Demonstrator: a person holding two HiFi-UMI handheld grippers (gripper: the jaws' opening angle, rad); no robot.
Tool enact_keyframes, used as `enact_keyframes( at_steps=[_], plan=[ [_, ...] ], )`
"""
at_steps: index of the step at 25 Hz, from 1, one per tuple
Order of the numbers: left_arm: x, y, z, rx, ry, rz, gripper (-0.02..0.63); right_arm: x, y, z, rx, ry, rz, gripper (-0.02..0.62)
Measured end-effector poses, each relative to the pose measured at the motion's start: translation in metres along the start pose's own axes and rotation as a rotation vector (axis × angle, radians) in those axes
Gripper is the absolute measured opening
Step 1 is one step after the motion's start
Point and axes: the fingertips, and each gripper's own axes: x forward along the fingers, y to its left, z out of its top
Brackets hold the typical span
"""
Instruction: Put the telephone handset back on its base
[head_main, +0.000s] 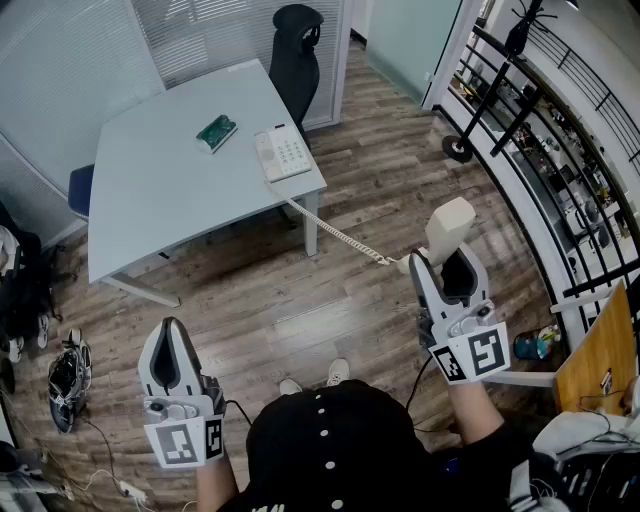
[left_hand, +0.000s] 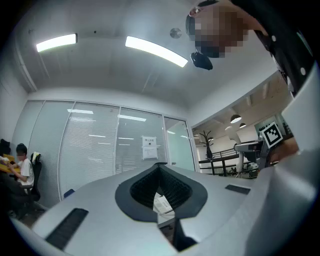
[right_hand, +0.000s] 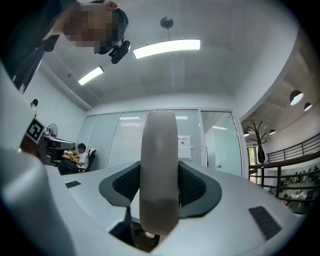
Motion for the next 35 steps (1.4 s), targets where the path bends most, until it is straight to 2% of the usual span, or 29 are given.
enact_keyframes(
  at_steps=[11,24,35],
  plan=[
    [0.006,-0.013,-0.005,-0.003,0.019,0.011,0.015,0.0,-0.009,-0.004,0.035,-0.025,0.013,0.232],
    [0.008,-0.031,-0.006,0.009,0.027,0.089,0.015,0.014,-0.028,-0.022,0.077,-0.021,0.069,0.232],
    [0.038,0.0,-0.017,-0.001,0.008,0.087,0.017,0.057,-0.018,-0.03,0.07,-0.011,0.078,0.232]
  ],
)
